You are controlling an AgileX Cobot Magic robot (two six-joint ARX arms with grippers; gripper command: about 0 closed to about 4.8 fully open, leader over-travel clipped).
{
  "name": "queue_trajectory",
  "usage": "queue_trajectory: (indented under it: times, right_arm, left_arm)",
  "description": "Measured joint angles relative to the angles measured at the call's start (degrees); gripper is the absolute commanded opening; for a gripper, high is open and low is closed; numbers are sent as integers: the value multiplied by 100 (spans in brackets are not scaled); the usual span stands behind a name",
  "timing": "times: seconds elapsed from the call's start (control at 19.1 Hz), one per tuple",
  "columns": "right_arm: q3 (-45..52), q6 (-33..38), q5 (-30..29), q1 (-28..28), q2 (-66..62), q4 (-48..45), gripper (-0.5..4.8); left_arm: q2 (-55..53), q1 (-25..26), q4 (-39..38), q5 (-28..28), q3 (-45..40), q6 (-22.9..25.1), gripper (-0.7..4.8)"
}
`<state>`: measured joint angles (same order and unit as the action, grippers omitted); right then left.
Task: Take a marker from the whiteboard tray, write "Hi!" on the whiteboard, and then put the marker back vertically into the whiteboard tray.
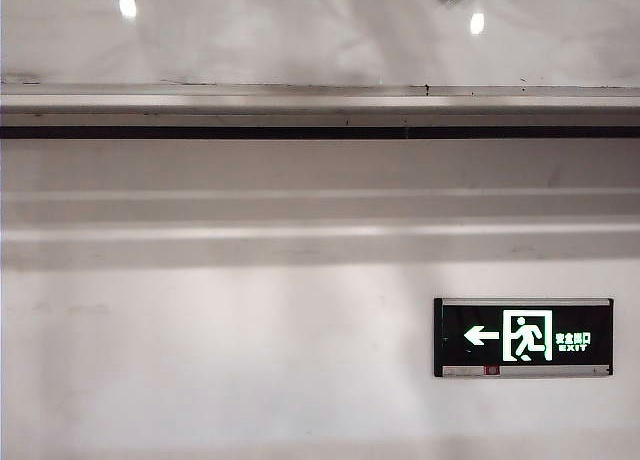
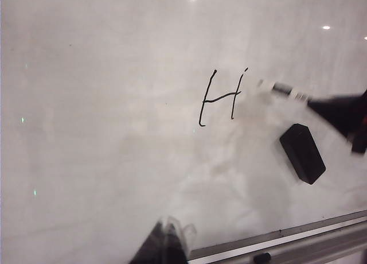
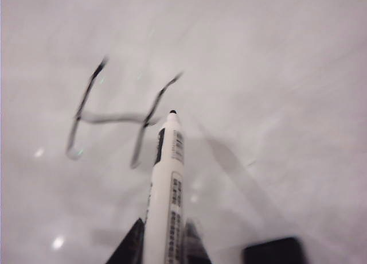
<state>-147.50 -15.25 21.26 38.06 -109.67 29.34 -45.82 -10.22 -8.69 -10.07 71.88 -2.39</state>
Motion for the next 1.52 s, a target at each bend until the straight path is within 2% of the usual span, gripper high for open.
queue_trajectory:
  times: [0.99,1.52]
  right_arm:
    - [33,-129,-37,-232,-190,15,-2]
    - [11,-111,-37,-232,-192,828,-2]
  left_arm:
    - [-4,0,-13,-39,0,0,-6]
    - [-4,0,-11,-39,0,-2,-6]
